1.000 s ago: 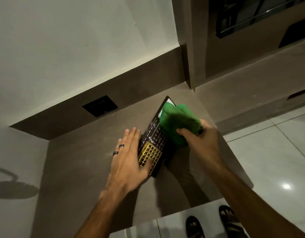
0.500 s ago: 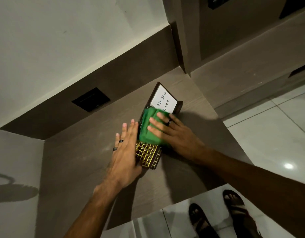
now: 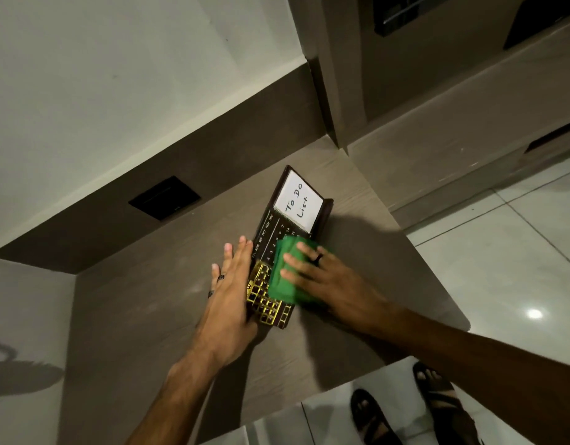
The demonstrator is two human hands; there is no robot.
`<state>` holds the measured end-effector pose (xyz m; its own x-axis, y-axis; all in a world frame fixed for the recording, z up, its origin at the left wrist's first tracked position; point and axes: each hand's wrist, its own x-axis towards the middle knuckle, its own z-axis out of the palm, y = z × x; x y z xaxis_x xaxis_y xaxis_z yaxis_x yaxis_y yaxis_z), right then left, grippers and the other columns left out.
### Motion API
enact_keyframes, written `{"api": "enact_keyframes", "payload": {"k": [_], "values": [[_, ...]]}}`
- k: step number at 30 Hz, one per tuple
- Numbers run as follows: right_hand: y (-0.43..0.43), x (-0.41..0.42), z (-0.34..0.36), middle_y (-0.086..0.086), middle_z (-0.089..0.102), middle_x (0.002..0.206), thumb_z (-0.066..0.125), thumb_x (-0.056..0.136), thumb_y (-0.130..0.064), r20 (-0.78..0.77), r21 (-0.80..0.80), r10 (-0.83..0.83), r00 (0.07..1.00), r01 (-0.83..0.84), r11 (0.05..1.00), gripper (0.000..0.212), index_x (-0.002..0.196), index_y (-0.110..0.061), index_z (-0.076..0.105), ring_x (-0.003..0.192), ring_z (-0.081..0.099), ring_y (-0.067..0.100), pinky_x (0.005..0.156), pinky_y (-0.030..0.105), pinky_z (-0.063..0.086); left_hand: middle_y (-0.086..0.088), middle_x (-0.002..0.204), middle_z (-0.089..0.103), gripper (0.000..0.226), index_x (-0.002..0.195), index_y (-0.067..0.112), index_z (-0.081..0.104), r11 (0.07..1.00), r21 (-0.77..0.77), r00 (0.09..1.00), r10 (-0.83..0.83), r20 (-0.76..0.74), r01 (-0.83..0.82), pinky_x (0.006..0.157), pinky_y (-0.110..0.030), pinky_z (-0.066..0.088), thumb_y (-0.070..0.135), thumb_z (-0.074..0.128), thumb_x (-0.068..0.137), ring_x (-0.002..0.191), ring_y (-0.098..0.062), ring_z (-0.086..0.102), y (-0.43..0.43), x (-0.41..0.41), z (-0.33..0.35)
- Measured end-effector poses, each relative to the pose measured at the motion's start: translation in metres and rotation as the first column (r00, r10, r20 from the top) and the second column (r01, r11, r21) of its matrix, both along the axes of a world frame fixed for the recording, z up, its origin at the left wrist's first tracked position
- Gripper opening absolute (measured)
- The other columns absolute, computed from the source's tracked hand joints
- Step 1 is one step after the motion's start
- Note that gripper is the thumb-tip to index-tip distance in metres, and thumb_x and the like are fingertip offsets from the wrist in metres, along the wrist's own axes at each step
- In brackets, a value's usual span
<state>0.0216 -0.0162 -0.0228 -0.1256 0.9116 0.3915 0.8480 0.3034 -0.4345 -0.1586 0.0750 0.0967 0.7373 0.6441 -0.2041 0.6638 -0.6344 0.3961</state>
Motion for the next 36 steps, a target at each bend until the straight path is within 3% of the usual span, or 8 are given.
{"api": "enact_keyframes", "payload": {"k": [4,8,12,18,22,25,29,36], "values": [[0.038,0.004,0.026,0.018,0.046,0.145,0.054,0.085,-0.001,-0.001,0.14,-0.024,1.0,0.023,0.99,0.055,0.138,-0.01,0.046,0.137,0.033,0.043,0.11,0.053,0.027,0.012,0.157,-0.013,0.119,0.147,0.031,-0.011,1.0,0.003,1.0,0.005,-0.012,-0.005,0.117,-0.035,-0.014,-0.009,0.066,0.066,0.144,-0.006,-0.021,0.001,-0.001,-0.001],[0.018,0.015,0.005,0.011,0.035,0.153,0.071,0.082,-0.008,-0.084,0.002,-0.173,0.981,0.174,0.985,0.068,0.144,-0.014,0.042,0.144,0.018,0.037,0.112,0.057,0.027,0.012,0.156,-0.016,0.121,0.148,0.029,-0.012,1.0,0.003,1.0,0.007,-0.019,-0.007,0.115,-0.033,-0.017,-0.008,0.067,0.065,0.142,-0.005,-0.024,0.001,0.001,-0.001],[0.006,-0.005,-0.013,0.005,0.031,0.156,0.064,0.085,-0.015,0.134,0.024,0.105,0.985,-0.109,0.994,0.069,0.146,-0.021,0.033,0.146,0.014,0.032,0.116,0.052,0.018,0.01,0.157,-0.016,0.123,0.148,0.03,-0.014,0.999,0.036,1.0,0.0,-0.027,0.001,0.113,-0.029,-0.019,-0.002,0.071,0.065,0.143,-0.007,-0.024,0.001,0.0,-0.003],[0.022,0.045,0.002,0.013,0.046,0.146,0.058,0.082,-0.001,0.01,-0.008,-0.245,0.97,0.245,0.97,0.06,0.139,-0.014,0.047,0.137,0.034,0.041,0.112,0.056,0.023,0.011,0.156,-0.013,0.122,0.148,0.029,-0.013,1.0,0.009,0.999,0.029,-0.019,-0.029,0.116,-0.036,-0.015,-0.001,0.071,0.064,0.145,-0.01,-0.019,0.001,0.004,-0.001],[-0.007,-0.007,0.005,0.002,0.052,0.142,0.065,0.082,-0.012,0.132,-0.003,0.144,0.981,-0.144,0.99,0.055,0.134,-0.021,0.052,0.136,0.04,0.032,0.11,0.053,0.032,0.007,0.158,-0.013,0.122,0.145,0.031,-0.015,1.0,-0.001,1.0,0.017,0.0,-0.017,0.116,-0.035,-0.016,0.001,0.073,0.066,0.145,-0.011,-0.019,0.0,0.002,0.001],[0.014,0.043,0.012,-0.004,0.051,0.141,0.048,0.093,-0.011,0.009,-0.053,-0.144,0.99,0.144,0.988,0.044,0.134,-0.025,0.053,0.132,0.043,0.024,0.108,0.049,0.036,0.008,0.158,-0.013,0.122,0.147,0.028,-0.014,1.0,-0.001,1.0,0.021,-0.01,-0.021,0.117,-0.037,-0.015,0.002,0.073,0.066,0.145,-0.012,-0.019,-0.002,0.002,0.002],[0.036,0.071,0.023,0.009,0.032,0.155,0.043,0.081,0.0,-0.02,-0.123,-0.431,0.902,0.426,0.896,0.067,0.146,-0.018,0.038,0.143,0.023,0.036,0.117,0.049,0.02,0.007,0.159,-0.013,0.12,0.149,0.026,-0.013,1.0,-0.001,0.999,0.029,-0.022,-0.029,0.119,-0.041,-0.013,0.0,0.071,0.067,0.145,-0.013,-0.019,-0.001,0.004,0.003],[-0.012,-0.008,-0.002,0.008,0.04,0.151,0.071,0.079,-0.011,0.175,-0.059,0.06,0.983,-0.051,0.997,0.071,0.143,-0.017,0.041,0.141,0.031,0.033,0.112,0.049,0.023,0.006,0.158,-0.014,0.119,0.148,0.026,-0.013,1.0,0.009,1.0,0.022,-0.013,-0.022,0.117,-0.037,-0.014,-0.001,0.071,0.068,0.145,-0.014,-0.018,-0.001,0.002,0.001]]}}
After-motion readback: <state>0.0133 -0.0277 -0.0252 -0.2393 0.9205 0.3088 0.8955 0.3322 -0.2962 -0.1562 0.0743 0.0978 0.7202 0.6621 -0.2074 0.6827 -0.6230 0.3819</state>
